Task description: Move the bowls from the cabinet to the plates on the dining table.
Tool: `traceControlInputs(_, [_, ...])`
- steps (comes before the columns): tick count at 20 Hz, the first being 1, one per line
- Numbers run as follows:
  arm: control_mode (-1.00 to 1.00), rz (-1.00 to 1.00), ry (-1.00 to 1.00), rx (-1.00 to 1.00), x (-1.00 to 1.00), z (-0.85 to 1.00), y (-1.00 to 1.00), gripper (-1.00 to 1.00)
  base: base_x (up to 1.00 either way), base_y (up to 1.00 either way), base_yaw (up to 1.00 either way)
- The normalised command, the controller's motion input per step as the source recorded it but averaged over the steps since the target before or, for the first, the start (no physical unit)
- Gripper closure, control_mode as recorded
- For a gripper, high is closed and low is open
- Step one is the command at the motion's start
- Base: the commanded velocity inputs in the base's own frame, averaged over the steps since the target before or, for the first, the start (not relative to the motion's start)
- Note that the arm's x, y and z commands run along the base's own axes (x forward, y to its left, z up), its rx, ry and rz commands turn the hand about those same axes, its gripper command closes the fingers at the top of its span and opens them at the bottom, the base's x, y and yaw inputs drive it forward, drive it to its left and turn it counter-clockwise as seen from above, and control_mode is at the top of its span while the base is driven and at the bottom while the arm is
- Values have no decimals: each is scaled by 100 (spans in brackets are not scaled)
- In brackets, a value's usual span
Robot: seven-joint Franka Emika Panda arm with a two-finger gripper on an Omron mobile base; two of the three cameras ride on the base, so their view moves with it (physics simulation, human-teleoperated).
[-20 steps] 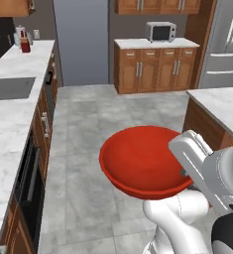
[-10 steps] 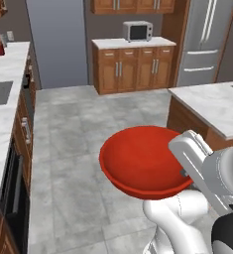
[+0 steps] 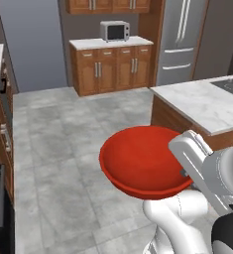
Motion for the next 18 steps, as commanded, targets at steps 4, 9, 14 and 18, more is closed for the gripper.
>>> traceControlInputs(4, [100,0,0,0,0,0,0,100,0,0,-25])
traceControlInputs(9, [100,0,0,0,0,0,0,100,0,0,-25])
traceControlInputs(14, [100,0,0,0,0,0,0,100,0,0,-25])
traceControlInputs(18, [100,0,0,0,0,0,0,100,0,0,-25])
